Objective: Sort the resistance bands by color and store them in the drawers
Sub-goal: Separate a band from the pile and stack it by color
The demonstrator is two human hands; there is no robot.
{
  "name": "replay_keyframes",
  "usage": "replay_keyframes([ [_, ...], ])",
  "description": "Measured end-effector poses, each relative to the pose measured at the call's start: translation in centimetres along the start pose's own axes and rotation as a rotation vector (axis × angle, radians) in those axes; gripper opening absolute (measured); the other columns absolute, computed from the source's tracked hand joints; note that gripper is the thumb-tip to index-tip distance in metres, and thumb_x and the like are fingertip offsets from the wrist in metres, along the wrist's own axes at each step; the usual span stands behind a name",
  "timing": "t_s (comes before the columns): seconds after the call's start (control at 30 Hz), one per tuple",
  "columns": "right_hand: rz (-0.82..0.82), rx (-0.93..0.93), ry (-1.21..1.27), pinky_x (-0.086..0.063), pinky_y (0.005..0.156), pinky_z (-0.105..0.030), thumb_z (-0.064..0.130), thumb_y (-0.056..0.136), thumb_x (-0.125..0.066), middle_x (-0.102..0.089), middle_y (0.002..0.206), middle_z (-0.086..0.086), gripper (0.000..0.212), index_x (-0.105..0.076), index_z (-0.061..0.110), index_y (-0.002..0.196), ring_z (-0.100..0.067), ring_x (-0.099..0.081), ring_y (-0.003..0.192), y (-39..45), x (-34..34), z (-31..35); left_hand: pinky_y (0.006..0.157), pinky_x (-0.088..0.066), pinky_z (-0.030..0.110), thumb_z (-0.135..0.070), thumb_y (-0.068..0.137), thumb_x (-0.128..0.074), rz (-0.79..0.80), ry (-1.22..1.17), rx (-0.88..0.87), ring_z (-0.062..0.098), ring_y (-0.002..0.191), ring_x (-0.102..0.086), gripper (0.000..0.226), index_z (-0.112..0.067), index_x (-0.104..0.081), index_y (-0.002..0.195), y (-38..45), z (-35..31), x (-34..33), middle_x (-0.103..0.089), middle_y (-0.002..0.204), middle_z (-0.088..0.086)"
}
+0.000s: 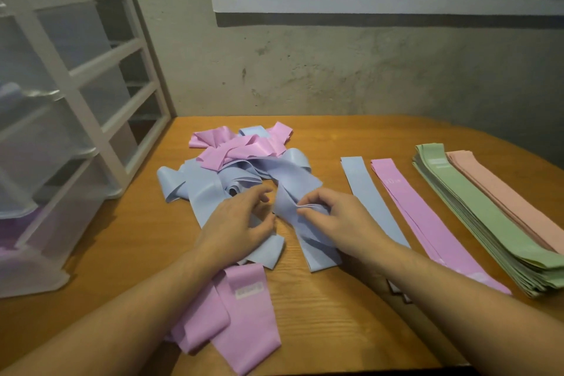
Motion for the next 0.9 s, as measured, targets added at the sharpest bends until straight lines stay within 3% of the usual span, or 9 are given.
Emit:
replay_keyframes([
  [0.17,0.077,0.090,0.086,-0.049,0.074,-0.015,0.026,0.094,-0.070,-0.070,0.089,0.017,0.003,-0.073,0.027,0.095,0.002,-0.064,0.088,-1.2,1.2,1.8,0.098,-0.050,0.035,-0.068,0.087,-0.051,0.049,-0.116,0.001,0.002,0.115,-0.057,0.062,-0.044,-0.041,0.143,0.2,-0.1,0.2,-0.061,0.127,-0.018],
  [0.37,0.078,0.097,0.191,-0.052,0.071,-0.020,0.027,0.095,-0.068,-0.071,0.091,0.011,0.005,-0.070,0.032,0.094,-0.007,-0.066,0.087,-2.3,2.6,2.2,0.107,-0.042,0.044,-0.045,0.086,-0.061,0.151,-0.081,-0.201,0.004,0.132,-0.047,0.065,-0.041,-0.040,0.147,0.7,-1.9,0.6,-0.048,0.146,-0.016],
  [0.43,0.043,0.079,0.233,-0.049,0.072,-0.016,0.026,0.095,-0.068,-0.071,0.089,0.013,0.006,-0.070,0.031,0.092,-0.001,-0.064,0.086,-2.5,3.1,2.1,0.109,-0.038,0.047,-0.040,0.085,-0.061,0.165,-0.069,-0.235,0.006,0.137,-0.043,0.059,-0.040,-0.046,0.142,0.8,-2.4,0.5,-0.042,0.151,-0.017],
  [0.5,0.002,0.043,0.303,-0.048,0.071,-0.015,0.023,0.094,-0.068,-0.070,0.086,0.012,0.008,-0.071,0.028,0.089,0.001,-0.062,0.080,-2.4,3.7,2.0,0.108,-0.037,0.051,-0.046,0.084,-0.062,0.161,-0.071,-0.234,0.009,0.135,-0.044,0.039,-0.037,-0.056,0.122,0.9,-3.0,0.4,-0.041,0.150,-0.018],
  [0.57,-0.027,0.009,0.353,-0.048,0.070,-0.017,0.021,0.095,-0.068,-0.070,0.086,0.010,0.007,-0.071,0.025,0.090,0.002,-0.062,0.078,-2.4,4.3,1.8,0.102,-0.042,0.052,-0.055,0.084,-0.063,0.159,-0.044,-0.237,0.012,0.128,-0.051,0.025,-0.036,-0.054,0.098,1.2,-3.6,0.3,-0.050,0.142,-0.016],
  [0.63,-0.039,-0.022,0.383,-0.048,0.070,-0.016,0.021,0.096,-0.066,-0.068,0.086,0.009,0.008,-0.069,0.023,0.089,0.002,-0.060,0.077,-2.5,4.9,1.6,0.093,-0.048,0.051,-0.057,0.084,-0.063,0.191,-0.104,-0.177,0.013,0.111,-0.060,0.027,-0.031,-0.059,0.089,1.3,-3.9,0.2,-0.065,0.118,-0.016],
  [0.73,-0.140,-0.055,0.392,-0.043,0.069,-0.009,0.018,0.100,-0.059,-0.062,0.084,0.010,0.009,-0.063,0.018,0.092,0.010,-0.055,0.072,-2.7,6.1,1.1,0.086,-0.057,0.049,-0.043,0.086,-0.069,0.258,-0.406,0.048,0.020,0.087,-0.072,0.023,-0.021,-0.065,0.091,1.3,-4.1,0.5,-0.074,0.089,0.000],
  [0.83,-0.245,-0.127,0.389,-0.042,0.069,-0.010,0.024,0.102,-0.056,-0.059,0.082,0.012,0.011,-0.062,0.021,0.092,0.008,-0.052,0.070,-3.1,7.3,0.1,0.070,-0.060,0.035,-0.022,0.089,-0.075,0.197,-0.652,0.153,0.024,0.077,-0.074,0.023,-0.005,-0.063,0.097,1.4,-4.7,1.6,-0.074,0.084,0.010],
  [0.9,-0.218,-0.194,0.390,-0.044,0.064,-0.017,0.028,0.102,-0.056,-0.059,0.083,0.007,0.013,-0.062,0.022,0.093,-0.002,-0.052,0.072,-3.4,7.9,-0.6,0.073,-0.059,0.030,-0.020,0.089,-0.075,0.153,-0.710,0.207,0.021,0.082,-0.074,0.020,-0.009,-0.065,0.102,1.7,-5.1,2.4,-0.075,0.087,0.005],
])
Point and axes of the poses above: each hand's wrist, its own y-axis towards the middle knuckle, its own x-axis out of the back of the hand, z = x × y, the point moved 3 cm from there along y, towards the middle knuckle
